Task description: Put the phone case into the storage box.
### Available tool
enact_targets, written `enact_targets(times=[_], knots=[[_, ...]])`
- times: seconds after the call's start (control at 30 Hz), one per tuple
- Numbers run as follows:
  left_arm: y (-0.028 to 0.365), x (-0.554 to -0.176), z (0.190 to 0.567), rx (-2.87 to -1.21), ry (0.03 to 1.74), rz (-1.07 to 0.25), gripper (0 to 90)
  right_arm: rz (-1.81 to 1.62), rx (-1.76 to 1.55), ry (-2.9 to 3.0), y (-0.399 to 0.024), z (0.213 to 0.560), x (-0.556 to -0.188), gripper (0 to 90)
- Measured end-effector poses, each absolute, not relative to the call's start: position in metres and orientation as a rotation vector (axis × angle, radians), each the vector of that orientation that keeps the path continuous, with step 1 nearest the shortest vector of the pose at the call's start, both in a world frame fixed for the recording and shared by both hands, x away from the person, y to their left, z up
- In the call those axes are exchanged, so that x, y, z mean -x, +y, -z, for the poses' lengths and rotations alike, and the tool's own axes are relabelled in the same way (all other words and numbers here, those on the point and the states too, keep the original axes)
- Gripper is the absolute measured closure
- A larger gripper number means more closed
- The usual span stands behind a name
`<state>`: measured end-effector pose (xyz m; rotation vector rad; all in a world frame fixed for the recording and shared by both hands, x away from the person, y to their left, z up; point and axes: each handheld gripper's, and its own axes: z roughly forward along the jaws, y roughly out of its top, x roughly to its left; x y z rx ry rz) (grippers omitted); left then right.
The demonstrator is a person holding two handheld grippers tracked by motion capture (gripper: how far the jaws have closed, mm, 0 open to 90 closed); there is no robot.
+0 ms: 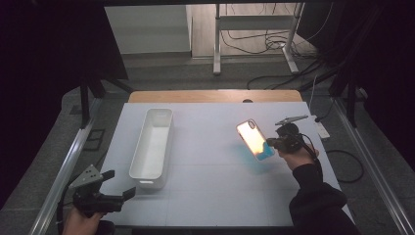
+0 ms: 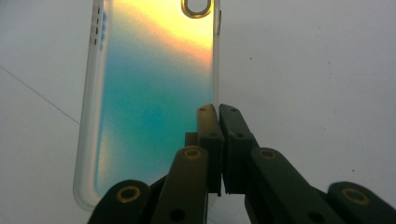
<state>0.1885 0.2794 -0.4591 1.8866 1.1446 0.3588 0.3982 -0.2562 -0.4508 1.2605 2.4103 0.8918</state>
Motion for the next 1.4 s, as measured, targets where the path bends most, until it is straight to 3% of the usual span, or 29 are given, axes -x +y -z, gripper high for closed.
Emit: enact_targets(times=[0.8, 1.4], knots=[[0.249, -0.234, 0.437, -1.850, 1.022, -0.324, 0.0, -0.984, -1.172, 2.362, -0.248, 0.435, -0.381, 88.6], [0.214, -0.275, 0.427, -1.866, 0.949, -0.224, 0.0, -1.050, -1.099, 2.336, -0.242, 0.422, -0.366, 88.6]])
